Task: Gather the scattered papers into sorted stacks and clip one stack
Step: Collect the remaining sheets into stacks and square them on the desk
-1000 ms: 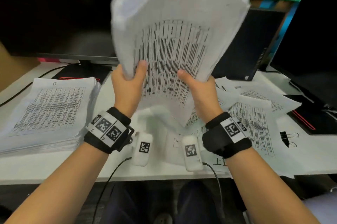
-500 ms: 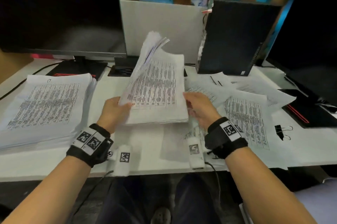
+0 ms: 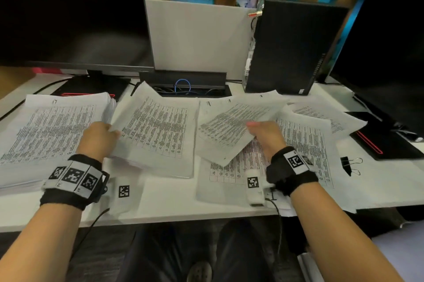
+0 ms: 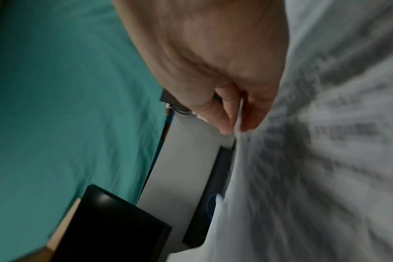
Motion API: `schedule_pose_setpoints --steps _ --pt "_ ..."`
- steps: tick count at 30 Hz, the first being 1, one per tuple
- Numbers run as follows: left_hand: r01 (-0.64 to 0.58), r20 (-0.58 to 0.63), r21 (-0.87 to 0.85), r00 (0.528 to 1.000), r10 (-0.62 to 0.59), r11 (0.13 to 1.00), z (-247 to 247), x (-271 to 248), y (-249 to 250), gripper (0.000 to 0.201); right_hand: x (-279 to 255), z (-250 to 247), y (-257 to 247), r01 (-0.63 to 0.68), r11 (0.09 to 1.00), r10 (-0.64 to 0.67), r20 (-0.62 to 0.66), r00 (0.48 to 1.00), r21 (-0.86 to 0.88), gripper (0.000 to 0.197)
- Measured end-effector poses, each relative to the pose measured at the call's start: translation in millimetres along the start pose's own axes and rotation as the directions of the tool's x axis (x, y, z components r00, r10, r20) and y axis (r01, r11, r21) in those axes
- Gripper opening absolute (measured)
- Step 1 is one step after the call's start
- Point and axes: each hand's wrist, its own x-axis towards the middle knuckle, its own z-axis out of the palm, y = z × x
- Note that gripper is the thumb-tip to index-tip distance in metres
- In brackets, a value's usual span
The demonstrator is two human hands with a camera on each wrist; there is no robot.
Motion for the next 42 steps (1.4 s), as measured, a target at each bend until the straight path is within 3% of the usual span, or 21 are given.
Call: schedule_pose_setpoints --steps 3,6,7,9,12,13,15,18,22,25,28,30,32,34,35,36,39,42 --pt "0.031 -0.053 0.029 0.998 -0.029 0.999 -10.3 -3.9 1.7 0.031 2.5 -35.8 -12.2 0.088 0.984 -0.1 -0.072 0.992 -0.153 0.026" --pt "-0.013 -0.03 0.006 0.999 0.013 1.0 -16.5 -20.3 20.0 0.047 4.5 -61.7 -15.7 0.024 0.964 -0.06 -0.126 0.99 -0.266 0.027" --pt "-0.042 0.003 -0.074 0.999 0.043 0.996 -14.7 -28.2 32.9 0.051 3.1 -65.9 -16.0 0.011 0.952 -0.045 -0.106 0.993 -0.307 0.027" --pt "-0.033 0.19 -0.302 0.977 0.094 0.953 -1.3 -46.7 59.4 0.051 1.7 -67.7 -11.7 -0.014 0.918 -0.001 -0.038 0.999 -0.397 0.026" --pt "0.049 0.549 -0.378 0.816 0.181 0.924 35.5 -70.5 91.6 0.055 -3.6 -62.1 1.6 -0.025 0.844 0.048 0.029 0.998 -0.535 0.033" --pt "0.059 0.606 -0.371 0.772 0.193 0.927 47.8 -76.1 99.3 0.06 -5.3 -60.3 5.7 -0.033 0.82 0.06 0.029 0.998 -0.571 0.037" --pt "0.054 0.658 -0.334 0.728 0.192 0.941 67.8 -83.7 114.0 0.07 -7.1 -61.2 12.8 -0.063 0.793 0.085 0.006 0.996 -0.606 0.049" --pt "0.038 0.612 -0.283 0.777 0.15 0.958 87.8 -86.4 127.2 0.077 -14.2 -63.9 15.9 -0.118 0.863 0.139 0.007 0.99 -0.491 0.058" --pt "0.127 0.553 -0.347 0.828 0.094 0.929 102.2 -82.6 135.1 0.088 -24.2 -52.8 19.6 -0.14 0.962 0.196 0.238 0.951 -0.233 0.039" --pt "0.131 0.538 -0.369 0.837 0.097 0.92 103.8 -82.1 135.9 0.057 -24.8 -44.1 27.5 -0.139 0.975 0.189 0.323 0.927 -0.171 0.045" --pt "0.086 0.539 -0.495 0.811 0.228 0.865 92.4 -75.7 133.4 0.029 -21.4 -59.3 23.6 -0.086 0.99 0.115 0.283 0.952 -0.113 0.046" --pt "0.1 0.458 -0.614 0.853 0.25 0.783 76.2 -66.9 129.2 0.026 -21.9 -80.3 14.7 -0.065 0.988 0.081 0.112 0.99 -0.137 0.058" --pt "0.133 0.394 -0.692 0.893 0.217 0.71 63.4 -55.4 122.5 0.026 -23.5 -98.2 8.0 -0.062 0.913 0.078 0.023 0.997 -0.404 0.073" --pt "0.135 0.382 -0.704 0.9 0.211 0.698 57.3 -45.5 114.5 0.022 -23.6 -99.8 8.4 -0.007 0.643 0.147 0.114 0.983 -0.766 0.084" --pt "0.131 0.391 -0.686 0.896 0.211 0.715 56.6 -42.0 111.4 0.023 -24.4 -95.1 10.0 0.05 0.505 0.188 0.166 0.968 -0.862 0.089" --pt "0.133 0.405 -0.662 0.891 0.203 0.738 58.6 -38.4 108.8 0.026 -25.7 -87.7 12.2 0.105 0.426 0.222 0.216 0.951 -0.899 0.093" --pt "0.173 0.445 -0.591 0.885 0.139 0.788 73.8 -30.5 97.9 0.03 -36.7 -62.5 14.1 0.217 0.376 0.298 0.339 0.892 -0.901 0.1" --pt "0.275 0.522 -0.488 0.852 0.024 0.828 89.2 -24.4 83.6 0.023 -41.9 -47.3 10.7 0.183 0.271 0.353 0.274 0.895 -0.945 0.113"
